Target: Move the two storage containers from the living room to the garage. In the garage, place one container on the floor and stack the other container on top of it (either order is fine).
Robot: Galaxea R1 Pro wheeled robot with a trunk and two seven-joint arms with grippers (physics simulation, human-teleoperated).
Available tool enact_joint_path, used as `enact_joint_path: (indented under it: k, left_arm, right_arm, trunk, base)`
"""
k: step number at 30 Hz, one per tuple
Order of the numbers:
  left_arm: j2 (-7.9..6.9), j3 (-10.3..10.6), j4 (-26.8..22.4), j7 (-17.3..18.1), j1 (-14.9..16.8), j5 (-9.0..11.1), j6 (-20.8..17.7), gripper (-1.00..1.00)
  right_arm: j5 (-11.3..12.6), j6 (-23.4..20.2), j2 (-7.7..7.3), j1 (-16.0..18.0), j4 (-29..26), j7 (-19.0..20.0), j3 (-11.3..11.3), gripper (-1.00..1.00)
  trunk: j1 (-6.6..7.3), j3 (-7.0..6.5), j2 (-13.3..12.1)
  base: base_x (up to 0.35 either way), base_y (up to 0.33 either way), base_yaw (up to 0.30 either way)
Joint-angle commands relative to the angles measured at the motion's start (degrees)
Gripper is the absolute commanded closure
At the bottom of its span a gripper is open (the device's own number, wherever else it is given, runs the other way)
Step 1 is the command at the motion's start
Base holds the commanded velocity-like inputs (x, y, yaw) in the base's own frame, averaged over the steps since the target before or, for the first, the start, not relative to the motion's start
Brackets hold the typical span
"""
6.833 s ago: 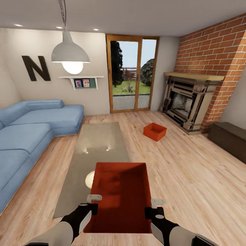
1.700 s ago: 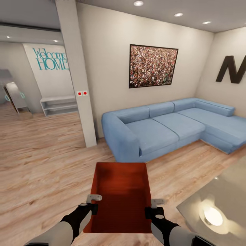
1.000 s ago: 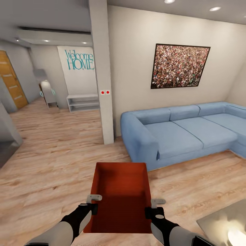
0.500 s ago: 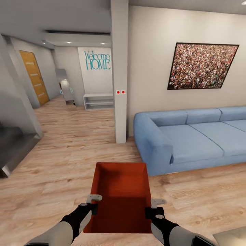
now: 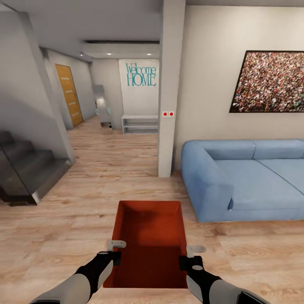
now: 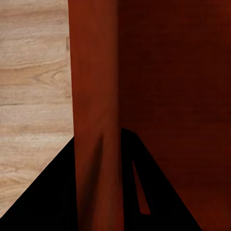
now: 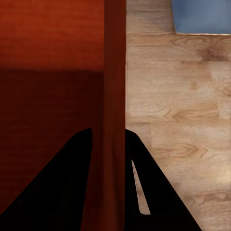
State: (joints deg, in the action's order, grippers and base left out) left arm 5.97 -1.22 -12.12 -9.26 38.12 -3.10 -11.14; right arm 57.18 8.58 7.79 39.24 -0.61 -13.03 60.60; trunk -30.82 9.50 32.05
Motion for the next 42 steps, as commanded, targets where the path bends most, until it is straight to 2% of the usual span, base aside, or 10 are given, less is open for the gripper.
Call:
enact_joint_path:
  k: [1, 27, 42]
  left_arm:
    - [-0.04, 0.16, 0.00, -0.49, 0.02, -1.03, -0.46, 1.00]
    - [0.01, 0.16, 0.03, -0.49, 0.02, -1.03, -0.46, 1.00]
    - [-0.01, 0.16, 0.00, -0.49, 0.02, -1.03, -0.46, 1.00]
  right_arm:
    - [0.66, 0.39, -0.17, 0.05, 0.08, -1.03, -0.13, 1.00]
    - [0.66, 0.39, -0.23, 0.05, 0.08, -1.03, -0.13, 1.00]
    - [0.66, 0.47, -0.24, 0.05, 0.08, -1.03, -0.13, 1.00]
  trunk:
    - [-0.02, 0.10, 0.09]
    - [-0.02, 0.10, 0.09]
    - [-0.02, 0.10, 0.09]
  base:
    - [0.000, 0.000, 0.281]
    - [0.000, 0.000, 0.279]
    - [0.000, 0.000, 0.028]
